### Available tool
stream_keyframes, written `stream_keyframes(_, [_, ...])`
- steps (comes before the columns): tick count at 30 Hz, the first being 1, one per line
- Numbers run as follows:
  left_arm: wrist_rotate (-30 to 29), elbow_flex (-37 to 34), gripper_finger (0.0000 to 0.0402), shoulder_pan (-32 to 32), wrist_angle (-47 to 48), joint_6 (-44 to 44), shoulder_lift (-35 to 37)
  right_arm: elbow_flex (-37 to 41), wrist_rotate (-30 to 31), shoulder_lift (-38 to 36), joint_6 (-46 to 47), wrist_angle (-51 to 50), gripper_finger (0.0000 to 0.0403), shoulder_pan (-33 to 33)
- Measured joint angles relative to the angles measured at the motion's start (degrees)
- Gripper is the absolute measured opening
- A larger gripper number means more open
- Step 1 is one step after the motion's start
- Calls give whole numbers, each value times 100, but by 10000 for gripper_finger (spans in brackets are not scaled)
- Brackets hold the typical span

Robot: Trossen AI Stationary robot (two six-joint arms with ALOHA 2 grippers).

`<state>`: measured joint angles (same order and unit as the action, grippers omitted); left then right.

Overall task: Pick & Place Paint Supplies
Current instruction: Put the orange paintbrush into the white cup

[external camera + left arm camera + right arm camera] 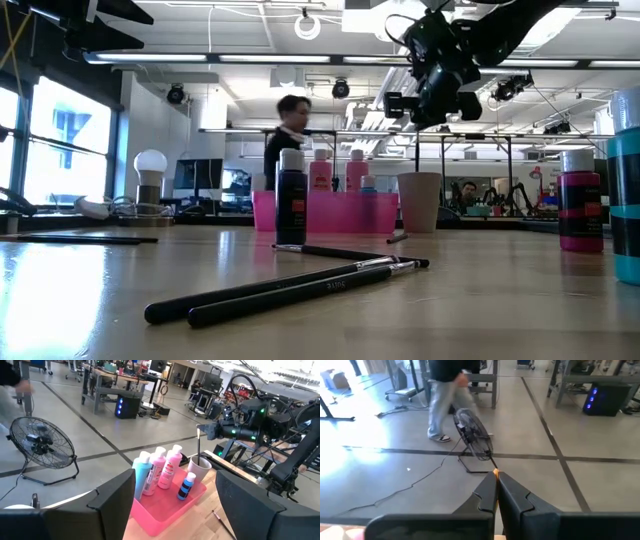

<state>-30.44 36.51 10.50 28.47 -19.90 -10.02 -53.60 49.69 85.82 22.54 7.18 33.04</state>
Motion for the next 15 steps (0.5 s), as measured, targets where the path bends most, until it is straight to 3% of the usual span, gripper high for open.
stream_keyframes(15, [-2, 0, 271, 0, 11, 7, 0, 0, 131, 0, -163, -50, 3, -22])
